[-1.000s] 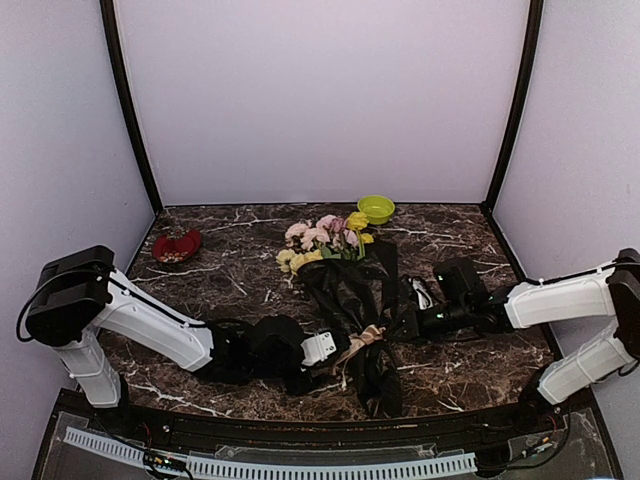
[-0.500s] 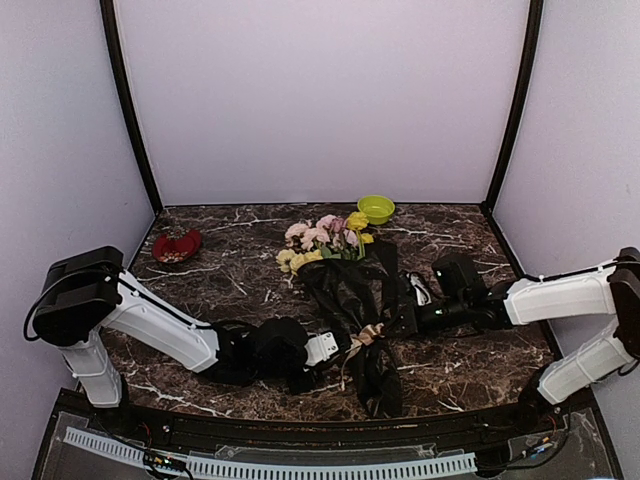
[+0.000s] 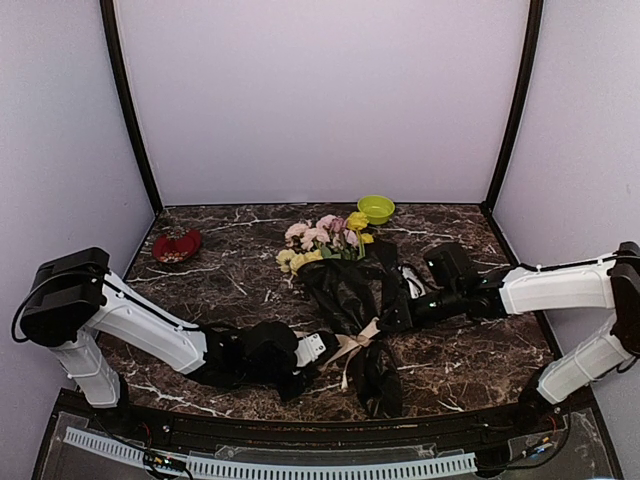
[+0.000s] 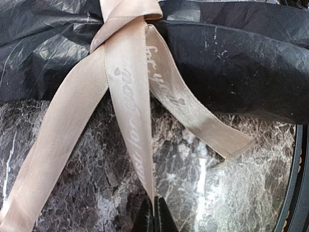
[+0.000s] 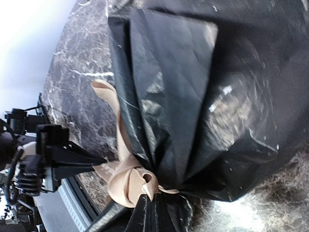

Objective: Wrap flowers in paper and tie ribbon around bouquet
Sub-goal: Tie the ribbon around the folded bouquet, then adjust the ribbon on the folded bouquet.

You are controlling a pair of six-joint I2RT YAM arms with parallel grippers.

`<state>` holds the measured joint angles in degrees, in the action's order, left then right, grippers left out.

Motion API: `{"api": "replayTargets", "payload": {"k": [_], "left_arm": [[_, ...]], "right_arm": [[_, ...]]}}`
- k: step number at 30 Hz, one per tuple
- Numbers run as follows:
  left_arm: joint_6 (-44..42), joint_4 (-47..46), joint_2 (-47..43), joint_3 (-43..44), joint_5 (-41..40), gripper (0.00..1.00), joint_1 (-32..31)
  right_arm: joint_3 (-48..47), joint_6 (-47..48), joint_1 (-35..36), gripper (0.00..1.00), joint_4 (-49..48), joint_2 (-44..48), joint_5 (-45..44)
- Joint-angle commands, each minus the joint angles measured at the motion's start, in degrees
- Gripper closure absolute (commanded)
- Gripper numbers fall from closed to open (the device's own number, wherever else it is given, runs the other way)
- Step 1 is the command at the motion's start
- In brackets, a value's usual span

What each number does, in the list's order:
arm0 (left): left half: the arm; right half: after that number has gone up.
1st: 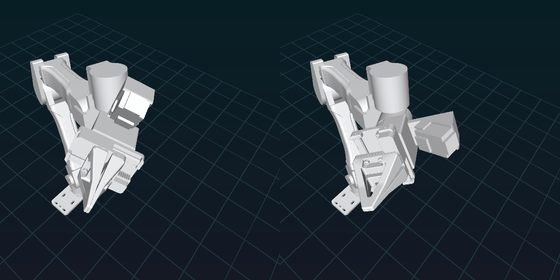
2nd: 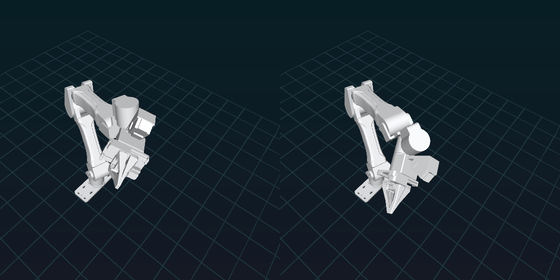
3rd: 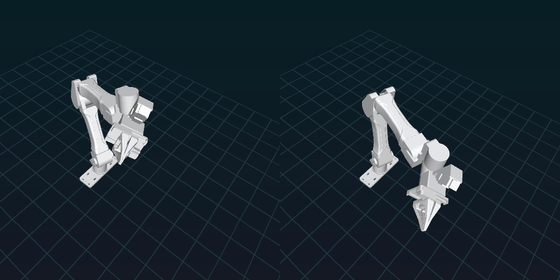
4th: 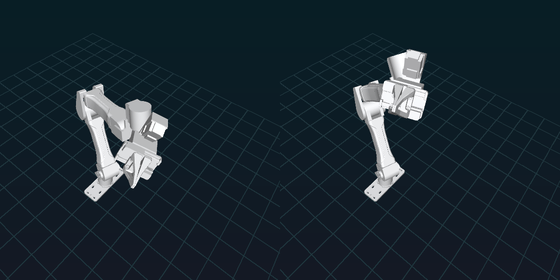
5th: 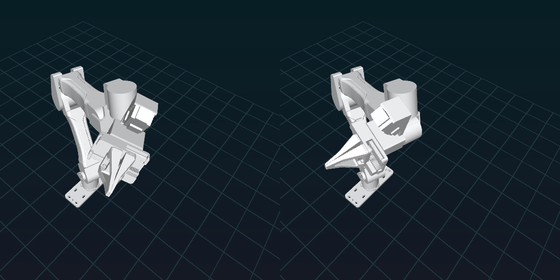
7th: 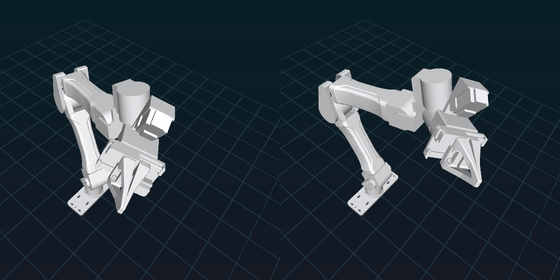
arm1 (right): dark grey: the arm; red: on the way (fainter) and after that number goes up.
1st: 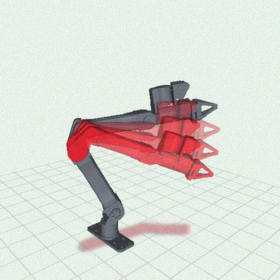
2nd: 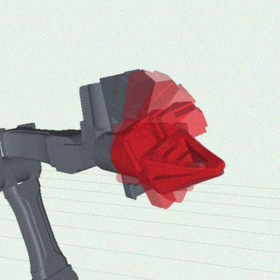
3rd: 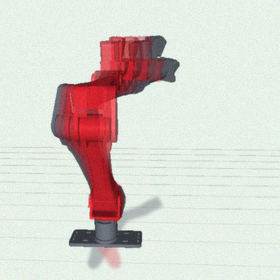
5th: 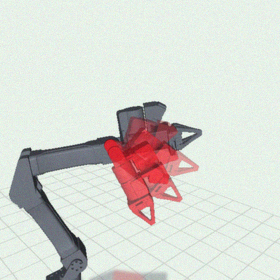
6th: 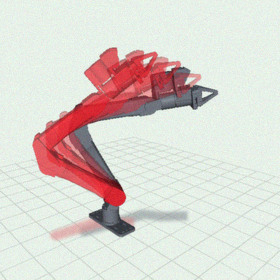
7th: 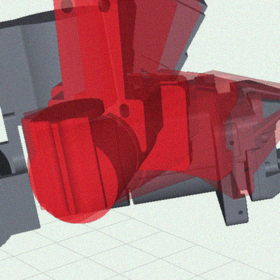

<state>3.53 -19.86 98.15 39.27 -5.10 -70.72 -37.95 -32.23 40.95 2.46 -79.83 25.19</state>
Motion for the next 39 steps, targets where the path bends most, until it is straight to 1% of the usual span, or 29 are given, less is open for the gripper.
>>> {"api": "replayTargets", "payload": {"k": [1,9,11,13,17,20,22,23,24,26,28,30,32,36,39], "left_arm": [[1.6,4.8,0.4,0.1,1.2,1.0,-0.4],[1.8,6.6,1.8,0.9,2.1,1.0,-0.7],[0.8,6.2,1.2,1.2,1.6,0.98,-0.9],[-0.4,5.6,-0.2,1.5,0.6,0.89,-1.0],[-2.3,5.0,-4.3,2.4,-0.4,0.64,-1.3],[-3.4,4.0,-7.5,2.2,-4.0,0.53,-3.4],[-4.5,1.6,-9.6,1.0,-7.0,0.46,-6.0],[-5.2,0.0,-10.2,0.0,-7.7,0.45,-7.4],[-5.7,-1.1,-10.4,-0.4,-7.7,0.47,-8.6],[-4.9,-1.4,-8.6,0.4,-6.7,0.58,-10.4],[-4.4,0.8,-4.6,3.0,-7.1,0.62,-12.3],[-5.3,2.9,-0.3,5.8,-10.1,0.62,-14.0],[-5.9,3.5,3.1,7.9,-13.8,0.57,-14.7],[-5.5,0.8,6.7,8.7,-17.3,0.49,-14.6],[-4.5,1.1,8.5,9.4,-18.9,0.5,-14.7]], "right_arm": [[-2.5,2.2,-0.1,1.0,1.9,-0.1,-4.8],[-5.0,3.3,-0.1,1.0,2.2,-2.2,-4.1],[-5.1,3.2,-0.1,1.0,1.9,-2.7,-3.3],[-5.1,2.9,0.0,1.0,1.4,-3.1,-2.6],[-5.6,2.6,0.2,1.0,1.4,-3.4,-2.1],[-5.7,2.6,0.4,1.0,1.4,-3.4,-2.2],[-5.4,2.4,0.5,1.0,1.2,-3.4,-2.2],[-5.2,2.3,0.6,1.0,1.0,-3.5,-2.1],[-5.1,2.1,0.6,1.0,0.7,-3.5,-2.0],[-5.0,1.9,0.7,1.0,0.3,-3.6,-1.9],[-5.0,1.8,0.8,1.0,0.0,-3.8,-1.9],[-5.1,1.7,1.0,1.0,-0.1,-3.9,-1.8],[-5.2,1.6,1.1,1.0,0.0,-3.9,-1.9],[-5.2,1.6,1.4,1.0,0.3,-3.5,-2.1],[-5.0,1.6,1.4,1.0,0.4,-3.1,-2.4]]}}
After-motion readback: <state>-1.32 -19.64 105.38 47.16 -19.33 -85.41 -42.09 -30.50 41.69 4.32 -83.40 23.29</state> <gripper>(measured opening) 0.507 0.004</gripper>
